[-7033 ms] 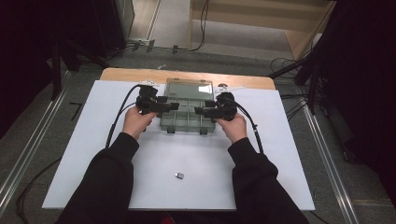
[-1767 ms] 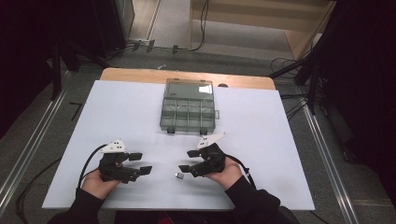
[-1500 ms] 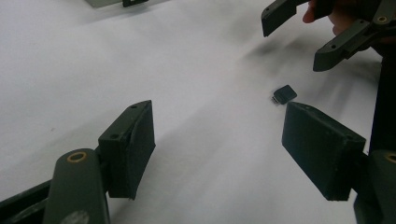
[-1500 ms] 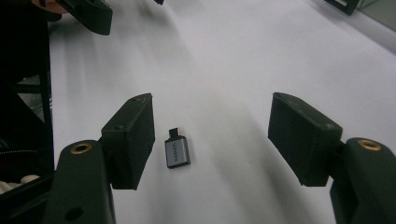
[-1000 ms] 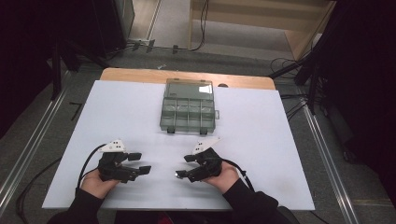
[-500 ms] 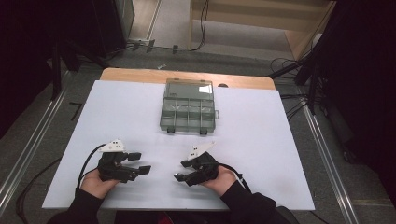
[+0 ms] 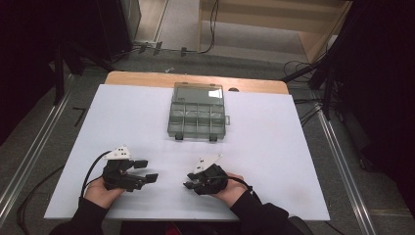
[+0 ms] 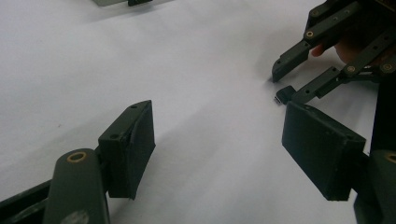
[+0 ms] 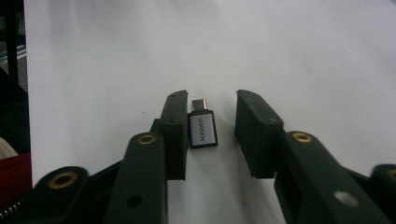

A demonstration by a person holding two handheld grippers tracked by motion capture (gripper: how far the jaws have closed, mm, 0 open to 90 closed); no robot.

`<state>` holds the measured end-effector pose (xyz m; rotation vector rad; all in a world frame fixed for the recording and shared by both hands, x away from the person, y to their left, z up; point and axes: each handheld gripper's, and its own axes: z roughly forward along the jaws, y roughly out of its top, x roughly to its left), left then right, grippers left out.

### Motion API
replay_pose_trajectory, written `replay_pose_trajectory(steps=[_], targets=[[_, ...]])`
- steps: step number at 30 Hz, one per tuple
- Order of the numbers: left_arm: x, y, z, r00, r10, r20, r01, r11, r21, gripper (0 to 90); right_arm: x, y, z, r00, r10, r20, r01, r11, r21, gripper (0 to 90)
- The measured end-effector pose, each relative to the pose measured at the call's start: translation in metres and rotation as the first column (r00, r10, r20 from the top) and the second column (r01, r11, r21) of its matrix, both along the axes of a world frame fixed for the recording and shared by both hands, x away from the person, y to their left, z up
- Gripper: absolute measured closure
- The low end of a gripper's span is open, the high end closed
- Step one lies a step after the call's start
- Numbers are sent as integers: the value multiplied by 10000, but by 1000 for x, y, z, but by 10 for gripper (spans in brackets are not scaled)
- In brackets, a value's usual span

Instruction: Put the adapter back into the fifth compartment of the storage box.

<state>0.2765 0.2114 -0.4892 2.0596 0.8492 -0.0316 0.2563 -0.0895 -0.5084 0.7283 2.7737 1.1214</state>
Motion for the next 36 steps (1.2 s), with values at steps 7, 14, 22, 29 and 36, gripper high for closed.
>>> replay_pose_trajectory(steps=[7,14,22,29,36], targets=[[0,0,0,10000,-6,-20,6,10000,4,261,3,-2,0,9990,-11,-445,17,9999,129,740],[0,0,0,10000,-17,-2,17,10000,7,261,6,-4,1,9972,-23,-745,48,9994,343,740],[1,1,0,10000,12,13,-12,10000,-91,261,13,-9,6,9925,-309,-1184,380,9976,576,742],[1,0,-1,10000,-12,11,12,10000,-77,261,21,-14,10,9897,-547,-1324,648,9952,730,743],[1,0,-1,10000,-86,-10,86,9999,-55,261,26,-14,12,9886,-710,-1331,819,9935,785,744]])
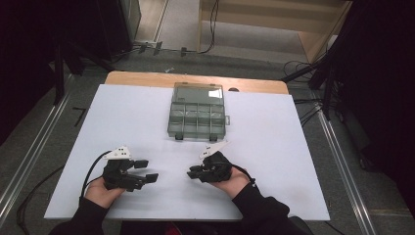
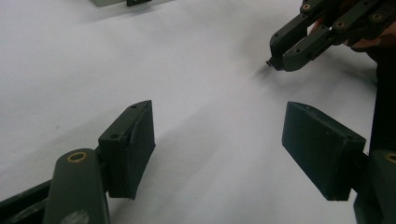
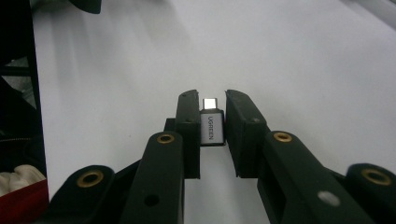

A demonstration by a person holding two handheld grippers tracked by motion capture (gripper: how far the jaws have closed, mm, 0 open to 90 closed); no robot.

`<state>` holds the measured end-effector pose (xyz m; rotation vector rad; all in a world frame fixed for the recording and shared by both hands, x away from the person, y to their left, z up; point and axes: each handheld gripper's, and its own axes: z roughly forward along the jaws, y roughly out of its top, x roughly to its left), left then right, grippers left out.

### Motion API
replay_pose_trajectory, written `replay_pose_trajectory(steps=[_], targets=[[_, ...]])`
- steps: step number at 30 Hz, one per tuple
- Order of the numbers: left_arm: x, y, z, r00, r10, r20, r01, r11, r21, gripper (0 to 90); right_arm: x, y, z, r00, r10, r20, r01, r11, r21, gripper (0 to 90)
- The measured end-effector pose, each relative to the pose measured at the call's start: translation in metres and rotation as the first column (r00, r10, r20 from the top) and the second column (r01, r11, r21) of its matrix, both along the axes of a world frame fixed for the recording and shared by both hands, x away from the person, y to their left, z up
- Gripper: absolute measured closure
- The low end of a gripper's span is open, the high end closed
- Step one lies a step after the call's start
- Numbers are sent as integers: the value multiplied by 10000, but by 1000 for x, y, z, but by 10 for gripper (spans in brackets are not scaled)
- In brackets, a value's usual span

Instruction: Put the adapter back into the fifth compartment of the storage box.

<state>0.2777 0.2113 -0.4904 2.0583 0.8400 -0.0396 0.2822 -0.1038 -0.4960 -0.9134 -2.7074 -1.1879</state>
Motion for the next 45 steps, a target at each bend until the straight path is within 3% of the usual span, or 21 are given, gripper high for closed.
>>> replay_pose_trajectory(steps=[15,45], targets=[[0,-1,-1,10000,30,23,-30,10000,18,261,16,2,3,9989,-386,-250,392,9990,233,743],[0,-1,0,10000,54,64,-54,10000,1,261,48,14,19,9961,-748,-469,756,9970,165,743]])
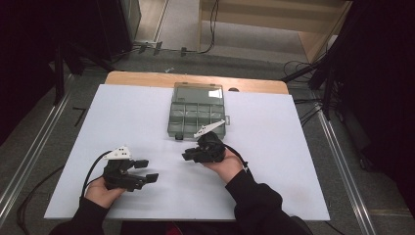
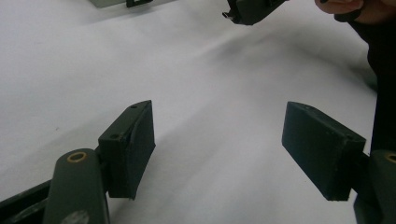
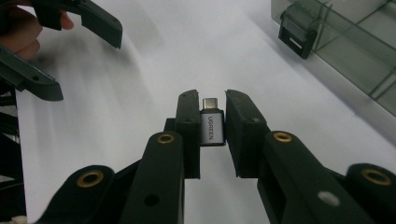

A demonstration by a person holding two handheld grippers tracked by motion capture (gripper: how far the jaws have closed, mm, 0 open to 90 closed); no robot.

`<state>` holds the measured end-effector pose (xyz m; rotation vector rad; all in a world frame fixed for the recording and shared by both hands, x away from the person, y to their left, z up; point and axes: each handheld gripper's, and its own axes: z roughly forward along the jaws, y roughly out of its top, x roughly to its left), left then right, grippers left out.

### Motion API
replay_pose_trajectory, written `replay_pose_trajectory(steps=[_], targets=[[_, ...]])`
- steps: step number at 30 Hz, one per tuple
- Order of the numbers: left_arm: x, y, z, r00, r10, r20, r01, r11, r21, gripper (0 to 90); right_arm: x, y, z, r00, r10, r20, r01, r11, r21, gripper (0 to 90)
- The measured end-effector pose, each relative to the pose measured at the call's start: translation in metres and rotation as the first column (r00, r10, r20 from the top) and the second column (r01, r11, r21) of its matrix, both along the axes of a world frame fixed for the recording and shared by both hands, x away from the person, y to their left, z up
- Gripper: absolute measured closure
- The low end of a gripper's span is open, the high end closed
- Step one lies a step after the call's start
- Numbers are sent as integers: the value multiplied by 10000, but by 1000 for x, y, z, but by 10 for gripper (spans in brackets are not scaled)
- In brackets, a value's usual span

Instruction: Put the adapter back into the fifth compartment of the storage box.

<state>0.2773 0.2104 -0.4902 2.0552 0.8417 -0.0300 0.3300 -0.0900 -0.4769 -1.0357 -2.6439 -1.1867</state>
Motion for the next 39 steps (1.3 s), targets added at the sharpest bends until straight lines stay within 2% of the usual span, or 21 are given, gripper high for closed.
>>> replay_pose_trajectory(steps=[10,19,26,32,39], targets=[[0,0,0,10000,-1,14,1,10000,-19,261,11,4,5,10000,-20,-29,20,10000,-13,744],[0,1,1,9999,110,82,-110,9999,-36,261,22,8,14,9998,-117,-159,120,9998,180,744],[-1,1,1,9999,142,79,-141,9999,-52,261,29,12,20,9999,-70,-152,73,9998,189,744],[-1,-1,0,9999,132,91,-132,9999,-24,261,38,11,25,9999,-107,-42,108,9992,386,744],[-2,-1,0,9998,188,50,-188,9998,-51,262,49,11,28,9997,-238,-6,238,9992,312,743]])
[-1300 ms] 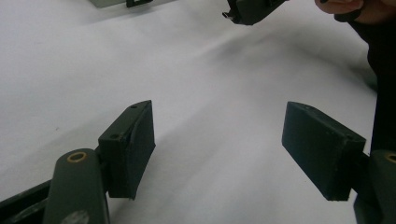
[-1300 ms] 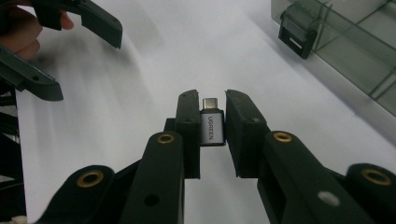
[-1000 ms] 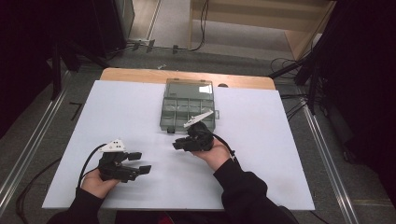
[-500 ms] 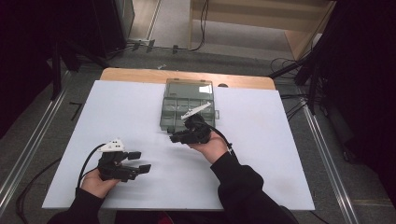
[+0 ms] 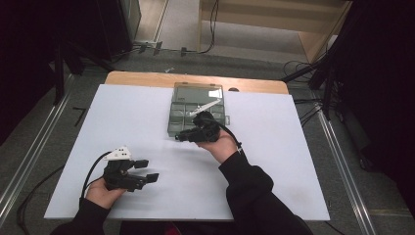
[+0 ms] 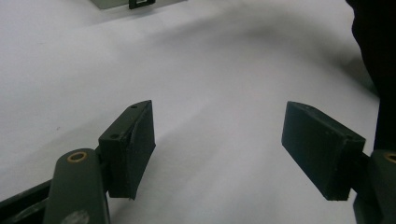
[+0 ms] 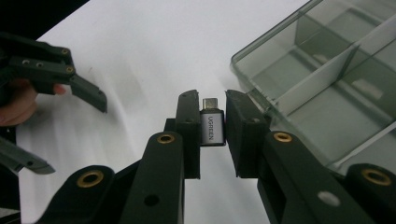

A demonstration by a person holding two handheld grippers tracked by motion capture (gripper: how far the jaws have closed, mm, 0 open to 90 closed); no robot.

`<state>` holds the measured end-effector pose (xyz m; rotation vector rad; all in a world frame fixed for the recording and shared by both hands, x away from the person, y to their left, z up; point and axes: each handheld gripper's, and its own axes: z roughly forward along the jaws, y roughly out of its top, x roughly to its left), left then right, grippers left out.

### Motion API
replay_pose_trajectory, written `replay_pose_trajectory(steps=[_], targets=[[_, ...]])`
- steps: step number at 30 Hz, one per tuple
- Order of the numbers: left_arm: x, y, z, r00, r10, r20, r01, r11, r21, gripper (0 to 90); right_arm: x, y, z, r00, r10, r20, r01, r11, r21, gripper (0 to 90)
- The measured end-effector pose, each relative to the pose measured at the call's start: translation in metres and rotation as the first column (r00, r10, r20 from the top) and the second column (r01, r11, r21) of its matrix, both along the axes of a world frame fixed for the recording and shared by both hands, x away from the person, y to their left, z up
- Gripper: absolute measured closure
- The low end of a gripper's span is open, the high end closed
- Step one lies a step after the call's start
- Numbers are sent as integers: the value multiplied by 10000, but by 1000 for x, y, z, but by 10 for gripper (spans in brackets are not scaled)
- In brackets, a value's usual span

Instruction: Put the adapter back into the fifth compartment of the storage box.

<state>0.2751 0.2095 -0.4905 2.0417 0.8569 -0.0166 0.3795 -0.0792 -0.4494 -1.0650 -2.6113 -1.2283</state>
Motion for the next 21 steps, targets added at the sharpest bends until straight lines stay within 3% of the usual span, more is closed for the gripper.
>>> replay_pose_trajectory(steps=[21], targets=[[-2,2,-1,9999,89,-62,-90,9999,-72,263,30,9,-1,9972,-620,423,628,9979,-177,744]])
